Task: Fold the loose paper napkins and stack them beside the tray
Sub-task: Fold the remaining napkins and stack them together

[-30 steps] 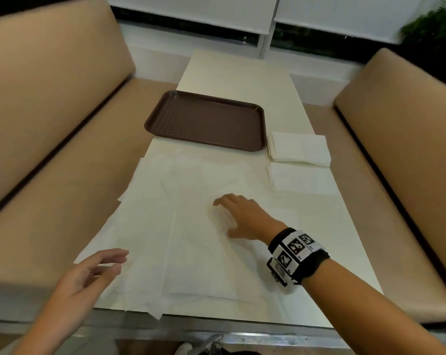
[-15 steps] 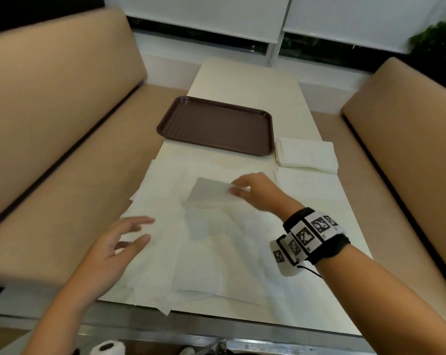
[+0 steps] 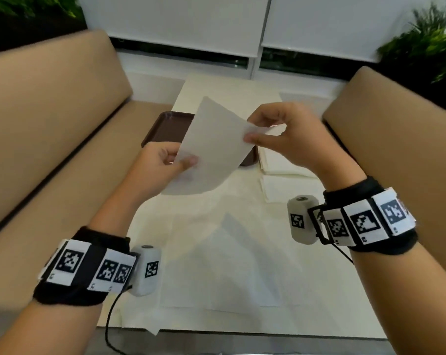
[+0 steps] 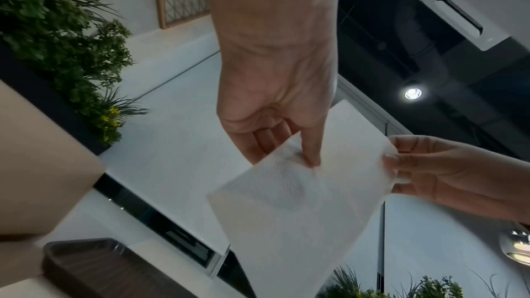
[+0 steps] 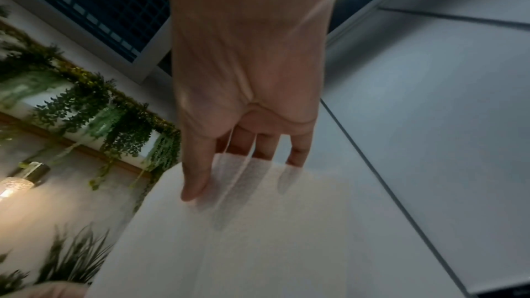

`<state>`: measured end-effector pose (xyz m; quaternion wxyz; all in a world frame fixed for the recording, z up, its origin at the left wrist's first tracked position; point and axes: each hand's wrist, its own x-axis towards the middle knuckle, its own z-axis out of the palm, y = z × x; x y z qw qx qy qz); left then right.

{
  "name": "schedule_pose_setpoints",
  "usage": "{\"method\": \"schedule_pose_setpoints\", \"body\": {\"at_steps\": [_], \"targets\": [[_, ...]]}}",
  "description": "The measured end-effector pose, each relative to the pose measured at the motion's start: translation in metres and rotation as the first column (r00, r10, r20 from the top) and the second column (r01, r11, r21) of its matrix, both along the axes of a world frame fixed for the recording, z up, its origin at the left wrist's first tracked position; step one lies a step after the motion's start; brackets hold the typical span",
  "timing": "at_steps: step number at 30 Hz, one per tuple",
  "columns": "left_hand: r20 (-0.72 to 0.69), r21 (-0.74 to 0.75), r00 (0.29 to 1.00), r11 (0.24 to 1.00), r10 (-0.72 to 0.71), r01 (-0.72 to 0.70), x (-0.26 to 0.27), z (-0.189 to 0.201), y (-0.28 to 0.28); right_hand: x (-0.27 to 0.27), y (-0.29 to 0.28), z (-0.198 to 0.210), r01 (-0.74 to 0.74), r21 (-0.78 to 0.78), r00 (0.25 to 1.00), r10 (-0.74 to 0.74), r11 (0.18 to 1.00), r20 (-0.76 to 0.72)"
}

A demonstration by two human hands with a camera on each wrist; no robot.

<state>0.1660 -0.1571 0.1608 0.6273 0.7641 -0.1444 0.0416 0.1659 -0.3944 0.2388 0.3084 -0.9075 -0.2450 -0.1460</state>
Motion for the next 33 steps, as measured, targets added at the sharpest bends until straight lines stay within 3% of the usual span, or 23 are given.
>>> {"method": "schedule_pose_setpoints", "body": {"at_steps": [3,7,10,17,21,25,29,31,33], "targets": [[0.061,0.02,0.998,1.0,0.023,-0.024,0.006,0.008,-0.003,-0.007,-0.012,-0.01,0.026,0.019,1.0,-0.026,0.999,0.011],[0.106,0.09,0.994,0.995,-0.042,0.033,0.012,0.022,-0.004,-0.008,-0.022,-0.027,0.055,-0.099,0.998,-0.058,0.994,-0.022],[0.162,0.141,0.985,0.99,-0.053,0.03,0.013,0.031,-0.002,-0.006,-0.026,-0.033,0.077,-0.068,0.996,-0.079,0.995,-0.041],[0.278,0.031,0.96,0.999,-0.02,0.012,0.01,0.041,0.006,-0.001,-0.021,-0.032,0.064,-0.012,0.998,-0.064,0.998,0.007],[0.257,-0.095,0.965,0.995,0.055,-0.032,0.01,0.041,0.017,-0.002,-0.024,-0.036,0.073,0.222,0.995,-0.085,0.972,0.047],[0.136,-0.241,0.988,0.97,0.078,-0.043,0.01,0.035,0.021,-0.004,-0.016,-0.058,0.124,0.511,0.978,-0.017,0.851,-0.208],[0.047,-0.311,0.996,0.949,0.072,-0.054,0.004,0.029,0.022,0.003,-0.001,-0.084,0.074,0.693,0.973,0.1,0.717,-0.207],[0.023,-0.325,0.997,0.944,0.072,-0.061,0.001,0.027,0.025,0.0,0.002,-0.089,0.011,0.705,0.971,0.161,0.709,-0.177],[0.017,-0.297,0.996,0.952,0.086,-0.077,-0.002,0.027,0.032,-0.002,-0.007,-0.092,-0.053,0.618,0.942,0.245,0.785,-0.23]]}}
